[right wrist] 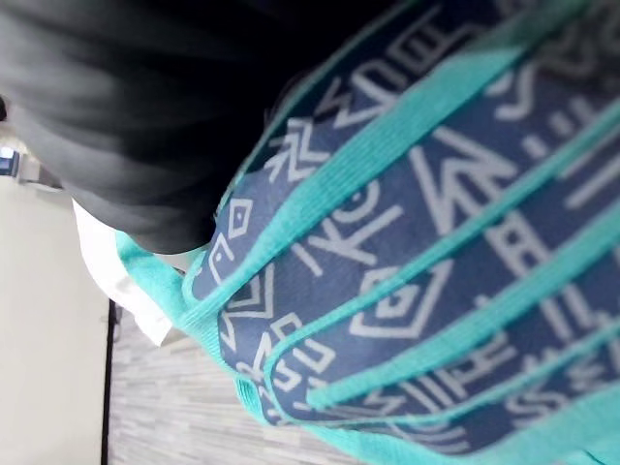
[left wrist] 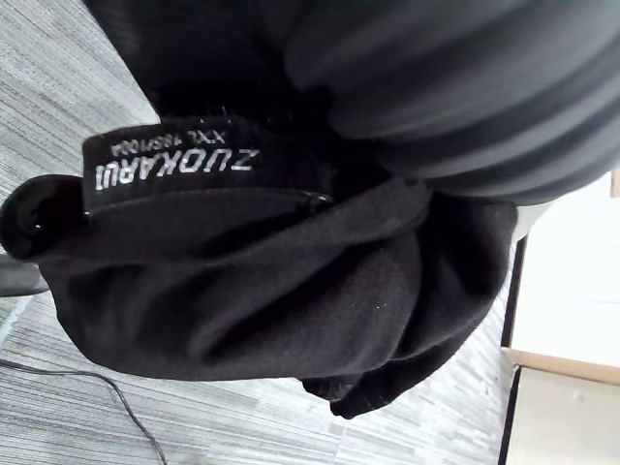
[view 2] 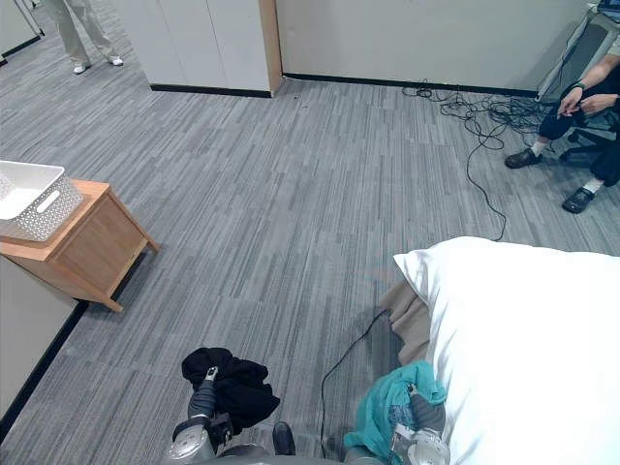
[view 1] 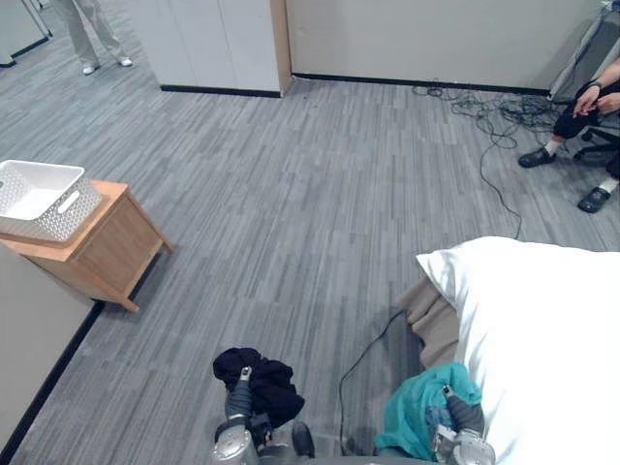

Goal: Tidy the bed and pick cloth on bed and put in laundry

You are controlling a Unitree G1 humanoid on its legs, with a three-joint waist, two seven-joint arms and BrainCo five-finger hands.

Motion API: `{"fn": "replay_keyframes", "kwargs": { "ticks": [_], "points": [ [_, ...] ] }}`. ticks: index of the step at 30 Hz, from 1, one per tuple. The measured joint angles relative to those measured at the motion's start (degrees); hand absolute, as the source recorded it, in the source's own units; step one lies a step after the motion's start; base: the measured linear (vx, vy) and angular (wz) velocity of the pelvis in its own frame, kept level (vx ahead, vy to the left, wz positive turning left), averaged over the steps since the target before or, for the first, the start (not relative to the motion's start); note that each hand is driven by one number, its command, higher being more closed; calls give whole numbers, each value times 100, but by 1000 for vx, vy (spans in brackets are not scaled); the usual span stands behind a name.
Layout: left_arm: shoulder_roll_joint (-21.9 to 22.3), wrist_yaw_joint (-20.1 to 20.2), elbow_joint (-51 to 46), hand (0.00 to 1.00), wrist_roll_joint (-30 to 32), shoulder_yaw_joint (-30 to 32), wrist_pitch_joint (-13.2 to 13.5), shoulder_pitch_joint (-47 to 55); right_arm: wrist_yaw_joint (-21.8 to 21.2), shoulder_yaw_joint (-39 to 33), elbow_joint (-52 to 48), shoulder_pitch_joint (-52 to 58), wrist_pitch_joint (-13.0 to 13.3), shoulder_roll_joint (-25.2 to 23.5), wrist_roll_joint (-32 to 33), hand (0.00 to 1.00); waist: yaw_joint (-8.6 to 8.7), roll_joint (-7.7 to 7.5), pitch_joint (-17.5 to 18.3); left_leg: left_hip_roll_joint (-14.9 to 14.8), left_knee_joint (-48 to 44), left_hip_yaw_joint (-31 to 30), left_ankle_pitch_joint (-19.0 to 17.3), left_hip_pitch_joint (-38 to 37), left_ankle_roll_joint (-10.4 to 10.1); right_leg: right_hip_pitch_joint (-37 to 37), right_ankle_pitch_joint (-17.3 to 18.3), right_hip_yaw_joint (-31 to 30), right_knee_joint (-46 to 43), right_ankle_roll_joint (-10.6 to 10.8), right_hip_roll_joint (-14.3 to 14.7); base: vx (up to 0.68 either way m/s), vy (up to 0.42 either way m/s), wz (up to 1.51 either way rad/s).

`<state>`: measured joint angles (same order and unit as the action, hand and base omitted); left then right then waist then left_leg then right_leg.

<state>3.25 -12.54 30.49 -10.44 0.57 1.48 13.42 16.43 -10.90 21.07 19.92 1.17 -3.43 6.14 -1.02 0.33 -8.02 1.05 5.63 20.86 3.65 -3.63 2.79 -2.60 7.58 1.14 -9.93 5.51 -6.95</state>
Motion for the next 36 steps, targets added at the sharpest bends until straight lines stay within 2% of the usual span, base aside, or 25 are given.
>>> {"fn": "replay_keyframes", "kwargs": {
  "ticks": [6, 10, 12, 14, 15, 17, 18, 19, 21, 24, 25, 26, 27, 28, 29, 30, 31, 32, 33, 34, 36],
  "points": [
    [-1, -24, 0, 100, 0, 8, 0, -2, -3, 0, 15, 3, -6, 0, -15, 100, 4, -39, 24, -22, 9, 49, -39, -52, -39, -19, 19, -55, 20, -21, 27, 0, 0, -5],
    [-15, -41, 0, 100, -4, 26, 0, 0, -34, 9, 330, -63, -51, 11, -189, 100, 5, -120, 94, -91, 7, 13, -84, -143, -133, -153, 37, -33, 200, -58, 95, 28, -43, -1],
    [-21, -41, 0, 100, -8, 146, 0, -15, -35, 16, 468, -94, -82, 62, -264, 100, 28, -151, 95, -143, -206, -34, -214, -116, -262, -290, 95, 79, 254, -142, 142, 92, -94, 15],
    [-3, -42, -15, 100, -14, 276, 2, -90, -38, 22, 433, -120, -176, 72, -383, 100, -10, -111, -21, -529, -1669, -84, -838, 370, -408, -572, 151, 331, 432, -236, 170, 112, -120, 15],
    [-10, -43, -17, 100, -15, 357, 2, -111, -37, 20, 431, -151, -178, 77, -439, 100, 5, -96, -40, -662, -2093, -45, -944, 544, -489, -626, 159, 395, 473, -247, 191, 57, -95, 24],
    [-19, -101, -118, 100, -18, 476, 7, -123, -33, -16, 431, -281, -185, 147, -505, 100, 5, -61, -105, -1043, -3390, 57, -921, 1174, -664, -743, 204, 486, 631, -377, 262, 58, -113, 21],
    [-13, -121, -135, 100, -18, 478, 7, -119, -33, -31, 425, -329, -190, 169, -510, 100, -2, -106, -169, -1103, -3606, 79, -893, 1338, -733, -744, 214, 479, 638, -394, 262, 87, -100, 6],
    [-13, -124, -135, 100, -14, 477, 1, -105, -36, -29, 438, -430, -218, 192, -527, 100, -23, -76, -190, -1086, -3574, 146, -1042, 1442, -731, -725, 246, 479, 636, -425, 219, 138, -27, 1],
    [-13, -121, -150, 100, -4, 478, 1, -105, -37, -56, 452, -647, -285, 410, -595, 100, 8, -19, -250, -906, -2812, 357, -1065, 1583, -690, -699, 335, 465, 660, -391, 41, 193, 7, 6],
    [-10, -112, -192, 100, 21, 479, 0, -102, -33, -164, 469, -859, -319, 581, -695, 100, -32, -8, -273, -690, -1764, 659, -849, 1942, -808, -757, 468, 506, 828, -181, -241, 306, 143, 7],
    [-17, -102, -224, 100, 57, 486, -3, -100, -44, -171, 543, -976, -345, 653, -737, 100, -88, 23, -283, -678, -1521, 725, -675, 2026, -656, -840, 525, 548, 842, 24, -297, 511, 256, -14],
    [-20, -78, -224, 100, 128, 520, -21, -104, -57, -173, 729, -1007, -380, 716, -750, 100, -146, -45, -299, -596, -1499, 704, -192, 1887, -239, -1073, 647, 578, 827, 232, -420, 487, 230, -9],
    [-17, -65, -226, 100, 160, 528, -49, -100, -83, -179, 796, -1017, -388, 694, -787, 100, -149, -164, -316, -460, -1610, 676, -330, 1842, 29, -1160, 654, 634, 733, 361, -555, 545, 228, 17],
    [-6, -28, -272, 100, 178, 572, -79, -118, -173, -174, 824, -993, -388, 620, -865, 100, -130, -285, -326, -353, -1833, 634, -572, 1777, 129, -986, 686, 702, -12, 573, -730, 545, 276, 34],
    [-21, 8, -307, 100, 216, 581, -92, -109, -189, -173, 909, -1044, -387, 536, -908, 100, -121, -342, -384, -319, -1939, 601, -809, 1569, 140, -428, 587, 629, -1513, 727, -858, 532, 288, 30],
    [-28, 8, -307, 100, 216, 591, -97, -112, -195, -175, 931, -1059, -387, 516, -908, 100, -109, -352, -408, -307, -1932, 575, -869, 1490, 138, -269, 510, 623, -1932, 782, -900, 524, 284, 11],
    [-128, -11, -307, 100, 213, 570, -128, -171, -252, -166, 1021, -1144, -388, 441, -915, 100, -81, -445, -617, -222, -1796, 416, -1127, 901, 26, 584, 153, 461, -4205, 887, -981, 539, 244, 37],
    [-213, -30, -297, 100, 213, 479, -139, -150, -272, -159, 1035, -1149, -390, 446, -920, 100, 38, -384, -700, -238, -1566, 249, -1190, 392, -10, 940, 338, 724, -4970, 548, -989, 549, 223, 52],
    [-270, -33, -300, 100, 213, 413, -133, -136, -274, -151, 1003, -1134, -389, 458, -921, 100, 70, -314, -728, -257, -1437, 157, -1212, 167, -39, 1092, 446, 928, -5035, 369, -985, 569, 183, 74],
    [-365, -32, -306, 100, 213, 356, -103, -203, -277, -141, 927, -1078, -381, 466, -925, 100, 175, -230, -780, -316, -1191, -15, -1274, -235, -82, 1467, 615, 1221, -4785, 168, -945, 670, 84, 76],
    [-472, -33, -286, 100, 212, 353, -99, -329, -281, -98, 813, -1122, -376, 461, -925, 100, 263, -201, -789, -432, -1033, -315, -1390, -503, -196, 2067, 670, 1297, -3450, 29, -782, 618, -42, 95]
  ]
}}
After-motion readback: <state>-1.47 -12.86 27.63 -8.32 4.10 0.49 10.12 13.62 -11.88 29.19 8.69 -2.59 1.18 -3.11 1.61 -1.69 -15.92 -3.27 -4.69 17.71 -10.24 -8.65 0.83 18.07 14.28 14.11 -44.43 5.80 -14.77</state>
